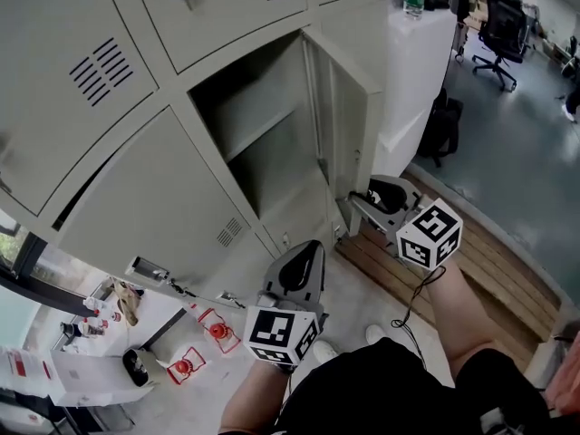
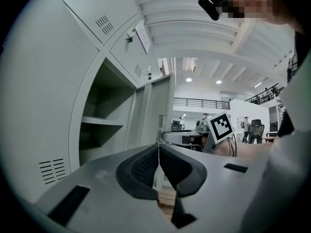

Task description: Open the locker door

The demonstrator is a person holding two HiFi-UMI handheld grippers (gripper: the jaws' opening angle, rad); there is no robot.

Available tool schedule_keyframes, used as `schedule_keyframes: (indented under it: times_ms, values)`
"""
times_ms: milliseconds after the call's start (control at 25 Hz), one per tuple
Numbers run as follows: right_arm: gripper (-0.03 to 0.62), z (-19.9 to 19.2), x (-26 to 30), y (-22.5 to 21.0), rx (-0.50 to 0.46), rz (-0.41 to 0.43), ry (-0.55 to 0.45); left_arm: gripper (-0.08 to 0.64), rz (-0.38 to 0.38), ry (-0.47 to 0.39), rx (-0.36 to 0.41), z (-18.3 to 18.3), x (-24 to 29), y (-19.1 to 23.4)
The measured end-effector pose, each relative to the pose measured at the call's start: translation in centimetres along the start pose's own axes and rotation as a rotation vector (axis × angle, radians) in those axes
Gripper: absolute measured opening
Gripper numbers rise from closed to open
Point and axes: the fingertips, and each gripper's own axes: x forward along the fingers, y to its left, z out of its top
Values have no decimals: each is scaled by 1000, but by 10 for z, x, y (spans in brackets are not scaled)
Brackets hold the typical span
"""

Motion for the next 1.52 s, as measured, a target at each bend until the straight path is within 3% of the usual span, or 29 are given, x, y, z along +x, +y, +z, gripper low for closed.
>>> schedule_keyframes:
  times_ms: [280,760,1040,1520]
  values:
    - [197,-1,-11,-13,-16,-50,-12,20,-28,13,-4,-3,17,-9]
    - [141,-9,-43,-71,48,-315,8,20,-65,31,-2,-6,48,-29]
    - [137,-11,-49,-89,59,-314,19,20,-62,22,0,-4,61,-43]
    - [135,-13,-56,-131,81,-327,4,20,17,13,-5,-2,80,-52]
